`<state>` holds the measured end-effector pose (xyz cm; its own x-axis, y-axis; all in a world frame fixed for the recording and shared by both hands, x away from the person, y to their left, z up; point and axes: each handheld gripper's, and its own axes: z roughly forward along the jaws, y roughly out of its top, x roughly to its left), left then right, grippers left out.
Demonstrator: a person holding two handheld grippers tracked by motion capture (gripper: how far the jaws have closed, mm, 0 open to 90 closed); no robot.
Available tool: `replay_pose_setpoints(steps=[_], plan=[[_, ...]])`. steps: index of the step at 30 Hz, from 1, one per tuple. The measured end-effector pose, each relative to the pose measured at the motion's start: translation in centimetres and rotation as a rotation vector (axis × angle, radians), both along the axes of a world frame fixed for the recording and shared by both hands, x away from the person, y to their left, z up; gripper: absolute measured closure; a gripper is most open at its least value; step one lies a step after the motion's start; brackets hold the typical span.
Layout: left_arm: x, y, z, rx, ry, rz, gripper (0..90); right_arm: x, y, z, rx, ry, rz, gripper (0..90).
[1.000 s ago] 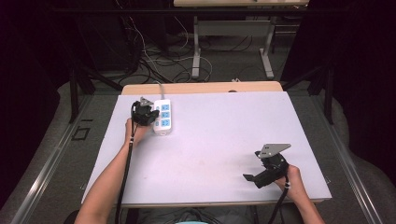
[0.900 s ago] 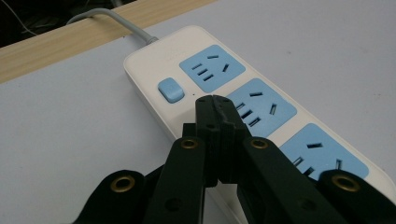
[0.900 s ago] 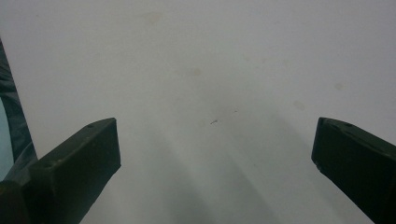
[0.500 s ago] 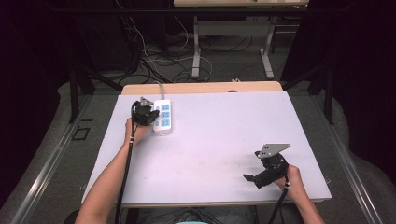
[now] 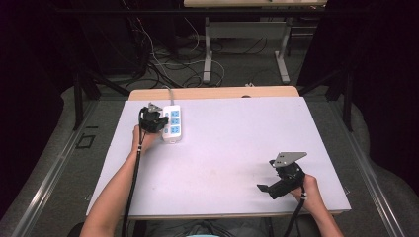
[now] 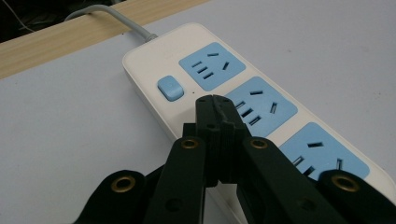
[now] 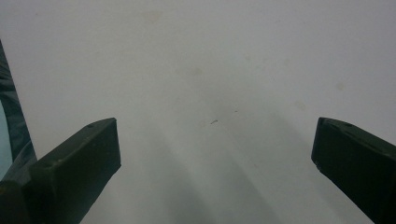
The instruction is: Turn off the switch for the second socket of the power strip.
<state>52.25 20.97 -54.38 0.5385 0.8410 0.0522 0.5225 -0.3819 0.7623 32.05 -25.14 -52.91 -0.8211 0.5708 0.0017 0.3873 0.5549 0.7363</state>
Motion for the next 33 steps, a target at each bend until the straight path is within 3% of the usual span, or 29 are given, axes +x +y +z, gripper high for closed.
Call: replay_pose_setpoints(steps=[33], plan=[[0.01, 0.04, 0.04, 0.001, 0.004, -0.002, 90.0, 0.01, -0.04, 0.03, -0.004, 0.006, 0.006, 0.7]])
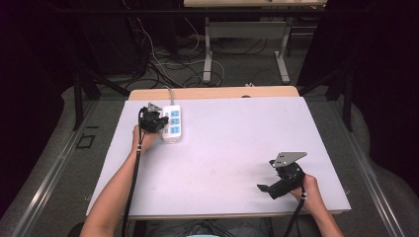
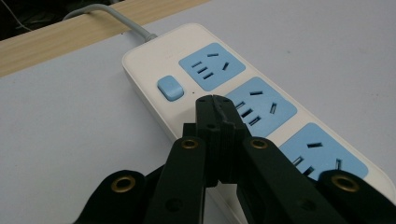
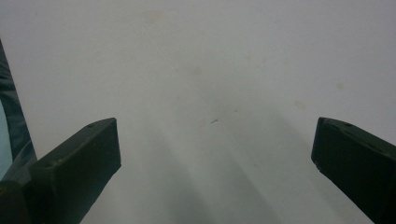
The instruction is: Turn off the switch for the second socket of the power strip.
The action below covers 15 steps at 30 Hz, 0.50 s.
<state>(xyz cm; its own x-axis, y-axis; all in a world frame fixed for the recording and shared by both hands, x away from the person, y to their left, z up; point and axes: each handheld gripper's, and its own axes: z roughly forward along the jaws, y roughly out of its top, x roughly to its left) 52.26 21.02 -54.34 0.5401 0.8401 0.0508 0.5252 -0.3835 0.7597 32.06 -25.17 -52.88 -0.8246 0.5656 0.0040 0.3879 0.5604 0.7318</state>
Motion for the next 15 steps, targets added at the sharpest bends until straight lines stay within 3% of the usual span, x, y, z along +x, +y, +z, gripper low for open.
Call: replay_pose_setpoints(steps=[6, 15], plan=[[0.03, -0.02, -0.02, -0.002, -0.006, -0.001, 90.0, 0.06, -0.02, -0.03, 0.000, -0.010, 0.002, 0.7], [0.05, -0.48, 0.30, 0.046, -0.003, 0.002, 90.0, 0.02, 0.02, -0.02, 0.002, 0.003, 0.001, 0.7]])
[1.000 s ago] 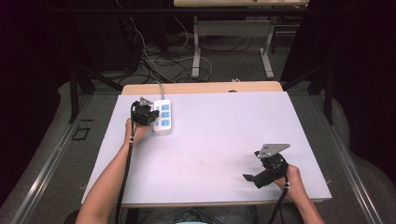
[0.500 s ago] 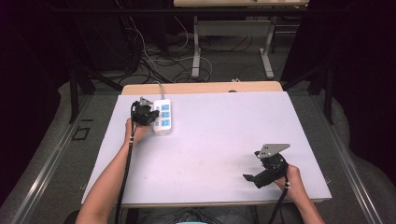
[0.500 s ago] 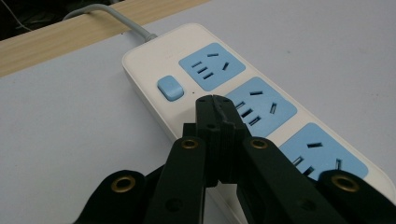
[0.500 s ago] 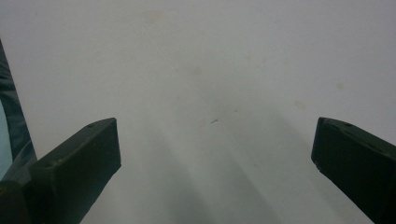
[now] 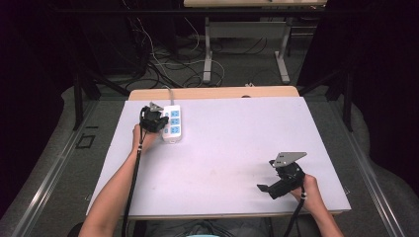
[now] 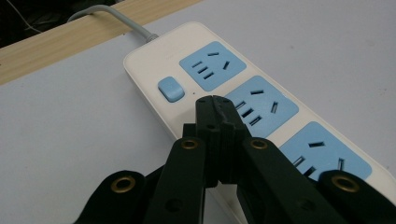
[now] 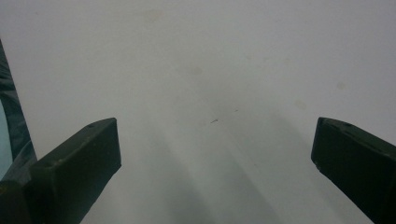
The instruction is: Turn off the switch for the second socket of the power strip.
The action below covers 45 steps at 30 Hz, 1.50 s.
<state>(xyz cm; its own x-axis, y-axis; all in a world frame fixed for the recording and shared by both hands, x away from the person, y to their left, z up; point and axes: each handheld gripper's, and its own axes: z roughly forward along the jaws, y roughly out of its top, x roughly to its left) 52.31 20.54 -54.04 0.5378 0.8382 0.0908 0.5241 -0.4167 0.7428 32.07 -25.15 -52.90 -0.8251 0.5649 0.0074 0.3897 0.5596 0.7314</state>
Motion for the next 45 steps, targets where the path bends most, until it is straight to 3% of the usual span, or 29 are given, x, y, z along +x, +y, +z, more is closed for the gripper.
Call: replay_pose_setpoints(steps=[2, 3, 5, 15, 16, 23, 26, 29, 30, 35, 37, 42, 45], plan=[[-0.1, 0.0, 0.2, -0.004, -0.012, 0.014, 90.0, 0.0, 0.0, 0.0, -0.002, -0.001, -0.001, 0.7], [0.0, 0.1, 0.4, 0.006, 0.002, 0.004, 90.0, 0.0, 0.0, 0.0, 0.000, 0.000, 0.000, 0.7], [0.0, 0.0, 0.3, -0.009, -0.001, 0.012, 90.0, 0.0, 0.0, 0.0, -0.001, 0.000, 0.000, 0.8], [0.0, 0.0, 0.4, 0.004, 0.009, 0.008, 90.0, 0.0, 0.0, 0.0, -0.003, 0.001, -0.007, 0.8], [0.0, -0.1, 0.3, 0.007, -0.012, 0.019, 90.0, 0.0, 0.1, 0.0, -0.002, -0.001, -0.007, 0.8], [0.0, -0.2, 0.3, 0.000, -0.011, 0.016, 90.0, 0.0, 0.0, 0.0, -0.002, -0.001, -0.005, 0.8], [-0.1, 0.0, 0.6, 0.008, 0.007, 0.017, 90.0, 0.0, 0.1, 0.0, -0.003, 0.000, -0.008, 0.8], [-0.1, 0.0, 0.9, -0.014, -0.016, 0.018, 89.5, 0.0, 0.1, 0.0, -0.003, 0.000, -0.007, 0.8], [-0.1, 0.1, 1.0, -0.017, -0.021, 0.020, 83.1, 0.0, 0.1, 0.0, -0.003, 0.000, -0.007, 0.8], [-0.3, 0.1, 1.6, -0.032, -0.015, 0.025, 68.7, 0.0, 0.0, 0.0, -0.006, -0.006, 0.001, 0.8], [-0.3, 0.1, 1.7, -0.013, -0.013, 0.032, 59.5, 0.0, 0.0, 0.0, -0.006, -0.012, 0.003, 0.8], [-0.5, 0.0, 1.9, -0.016, -0.012, 0.041, 46.7, -0.1, 0.1, 0.0, -0.002, -0.010, -0.005, 0.8], [-0.7, 0.0, 2.2, -0.002, -0.008, 0.044, 28.5, -0.1, 0.0, 0.1, -0.010, 0.000, 0.001, 0.8]])
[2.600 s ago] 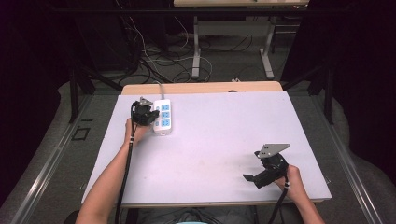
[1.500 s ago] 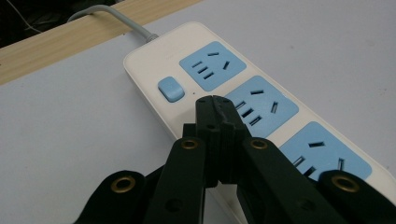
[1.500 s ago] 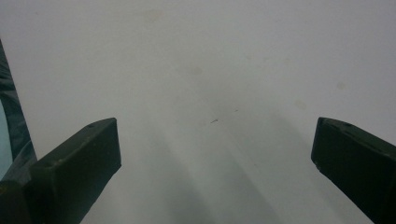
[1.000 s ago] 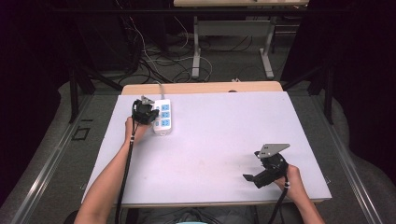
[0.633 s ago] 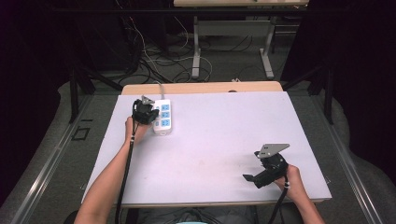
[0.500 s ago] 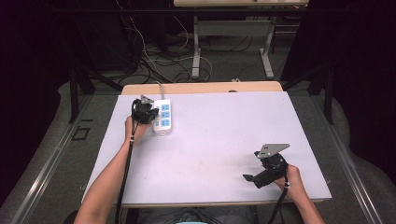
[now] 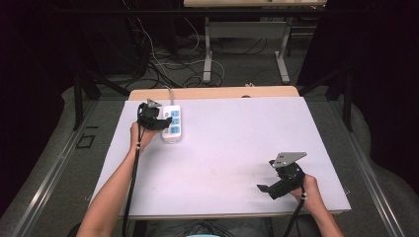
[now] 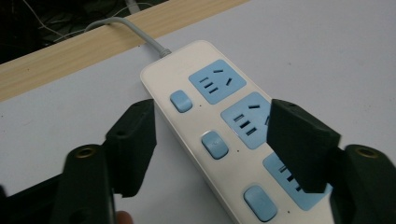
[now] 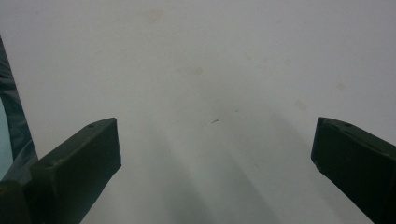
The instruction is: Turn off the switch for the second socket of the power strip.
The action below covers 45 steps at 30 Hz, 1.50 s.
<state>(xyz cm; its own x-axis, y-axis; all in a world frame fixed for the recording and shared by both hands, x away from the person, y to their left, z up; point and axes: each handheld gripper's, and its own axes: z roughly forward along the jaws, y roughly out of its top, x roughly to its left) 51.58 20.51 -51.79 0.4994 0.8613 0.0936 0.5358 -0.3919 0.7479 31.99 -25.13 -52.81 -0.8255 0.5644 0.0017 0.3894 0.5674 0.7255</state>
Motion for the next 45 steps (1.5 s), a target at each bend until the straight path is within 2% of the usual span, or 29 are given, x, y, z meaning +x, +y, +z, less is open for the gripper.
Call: replay_pose_setpoints(steps=[2, 3, 6, 7, 9, 13, 15, 17, 18, 23, 26, 31, 32, 34, 36, 37, 38, 39, 42, 45], plan=[[-0.2, 0.0, 0.2, -0.004, 0.006, -0.007, 19.2, 0.0, 0.0, 0.0, 0.000, 0.000, 0.000, 0.8], [-0.3, -0.1, 0.3, -0.001, 0.014, -0.005, 19.2, 0.0, 0.0, 0.0, 0.000, 0.000, 0.000, 0.8], [-0.6, -0.1, 0.5, 0.003, 0.015, -0.014, 6.3, 0.0, 0.0, 0.0, 0.001, -0.002, 0.001, 0.8], [-0.7, -0.1, 0.7, 0.009, 0.036, -0.021, 3.6, 0.0, 0.0, 0.0, 0.008, -0.009, -0.003, 0.8], [-0.8, -0.2, 0.7, -0.003, 0.018, -0.019, 0.1, 0.0, 0.1, 0.0, 0.007, -0.008, -0.003, 0.8], [-1.2, -0.1, 1.0, -0.014, 0.023, -0.021, 0.0, -0.1, 0.1, -0.1, 0.012, -0.018, -0.008, 0.8], [-1.5, 0.0, 1.2, -0.009, 0.025, -0.022, 0.0, -0.1, 0.1, 0.0, 0.008, -0.009, -0.004, 0.8], [-1.8, 0.1, 1.3, -0.015, 0.013, -0.021, 0.0, 0.0, 0.1, 0.0, 0.005, -0.019, 0.006, 0.8], [-1.9, 0.2, 1.4, -0.009, 0.017, -0.027, 0.0, -0.1, 0.1, 0.0, 0.004, -0.005, 0.002, 0.8], [-2.8, 0.2, 1.3, -0.010, 0.001, -0.025, 0.1, 0.0, 0.1, 0.0, 0.006, -0.009, 0.005, 0.8], [-3.2, 0.4, 1.4, -0.004, 0.012, -0.032, 0.1, 0.0, 0.2, 0.0, 0.008, -0.007, 0.005, 0.8], [-4.0, 0.4, 1.2, -0.005, 0.003, -0.030, 0.1, 0.0, 0.1, 0.0, 0.007, -0.010, 0.009, 0.8], [-4.2, 0.5, 1.4, -0.004, 0.020, -0.031, 0.1, 0.0, 0.2, 0.0, 0.014, -0.021, 0.007, 0.8], [-4.7, 0.5, 1.3, -0.005, -0.002, -0.032, 0.1, -0.1, 0.3, 0.0, 0.013, -0.018, 0.006, 0.8], [-5.1, 0.7, 1.4, 0.009, 0.009, -0.041, 0.1, 0.0, 0.4, 0.0, 0.011, -0.021, 0.004, 0.8], [-5.4, 0.6, 1.3, -0.009, -0.003, -0.034, 0.1, 0.0, 0.3, 0.0, 0.007, -0.017, 0.015, 0.8], [-5.6, 0.8, 1.4, -0.007, 0.012, -0.041, 0.1, 0.1, 0.3, 0.0, 0.003, -0.013, 0.020, 0.8], [-5.8, 1.0, 1.5, -0.004, 0.013, -0.038, 0.1, 0.1, 0.3, 0.0, 0.003, -0.013, 0.020, 0.8], [-6.7, 1.2, 1.6, -0.032, 0.006, -0.041, 0.1, 0.0, 0.3, 0.0, 0.012, -0.020, 0.008, 0.8], [-7.8, 1.5, 1.9, -0.027, -0.001, -0.056, 0.1, -0.1, 0.2, 0.1, 0.006, -0.015, 0.010, 0.8]])
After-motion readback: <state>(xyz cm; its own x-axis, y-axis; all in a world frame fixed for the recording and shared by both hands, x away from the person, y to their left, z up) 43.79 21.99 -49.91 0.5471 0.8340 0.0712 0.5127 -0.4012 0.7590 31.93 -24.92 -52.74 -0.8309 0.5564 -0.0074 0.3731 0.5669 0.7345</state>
